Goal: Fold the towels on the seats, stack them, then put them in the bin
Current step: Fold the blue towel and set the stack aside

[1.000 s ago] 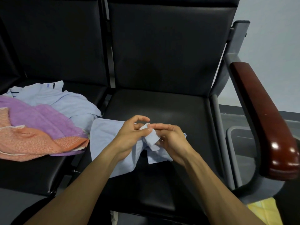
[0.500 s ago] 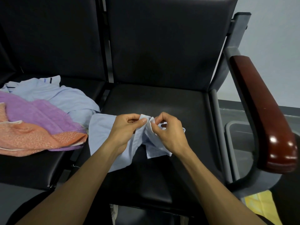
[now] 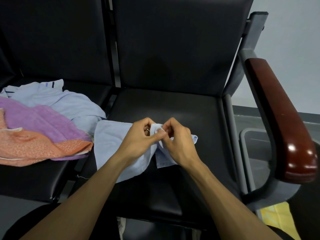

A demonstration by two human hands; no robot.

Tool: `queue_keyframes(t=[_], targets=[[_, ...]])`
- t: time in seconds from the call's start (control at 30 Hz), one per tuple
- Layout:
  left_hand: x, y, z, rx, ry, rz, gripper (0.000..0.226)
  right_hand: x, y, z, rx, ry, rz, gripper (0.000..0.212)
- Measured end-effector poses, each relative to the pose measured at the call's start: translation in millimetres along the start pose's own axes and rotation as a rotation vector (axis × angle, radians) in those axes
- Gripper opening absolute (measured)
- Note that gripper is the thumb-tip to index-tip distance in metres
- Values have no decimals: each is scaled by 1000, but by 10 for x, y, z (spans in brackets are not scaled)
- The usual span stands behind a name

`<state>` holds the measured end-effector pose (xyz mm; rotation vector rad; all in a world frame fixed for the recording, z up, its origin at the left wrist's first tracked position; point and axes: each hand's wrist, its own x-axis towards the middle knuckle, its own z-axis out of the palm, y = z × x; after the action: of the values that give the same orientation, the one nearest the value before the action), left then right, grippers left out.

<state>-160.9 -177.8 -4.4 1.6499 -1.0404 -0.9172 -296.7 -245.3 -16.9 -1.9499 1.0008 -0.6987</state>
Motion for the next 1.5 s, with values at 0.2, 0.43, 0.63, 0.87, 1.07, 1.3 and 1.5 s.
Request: queue_keyframes(t=[0.2,0.43,0.63,0.87,1.07,1.3,1.5], targets=[[41,-128,-154,143,99,23,7,62,144,-69,-374,-254,-9,19],[92,-306,-452,-16,331,-114,13,73,164,-251,-332,-225,96,42],[83,-276,-581,-202,448,-191,19,69,196,-221,-267,-139,54,39],[-1,-112,-323,154,-27,101,32,59,111,-152,-175,-121,-60,26],[17,-142,-190,476,-107,135,34,55,126,-178,-262,-151,-47,19],[45,-113,-362,493,208,141,28,96,375,-328,-699,20,42,15],[26,-117,-419,422,242,126,27,80,88,-282,-127,-69,41,15]])
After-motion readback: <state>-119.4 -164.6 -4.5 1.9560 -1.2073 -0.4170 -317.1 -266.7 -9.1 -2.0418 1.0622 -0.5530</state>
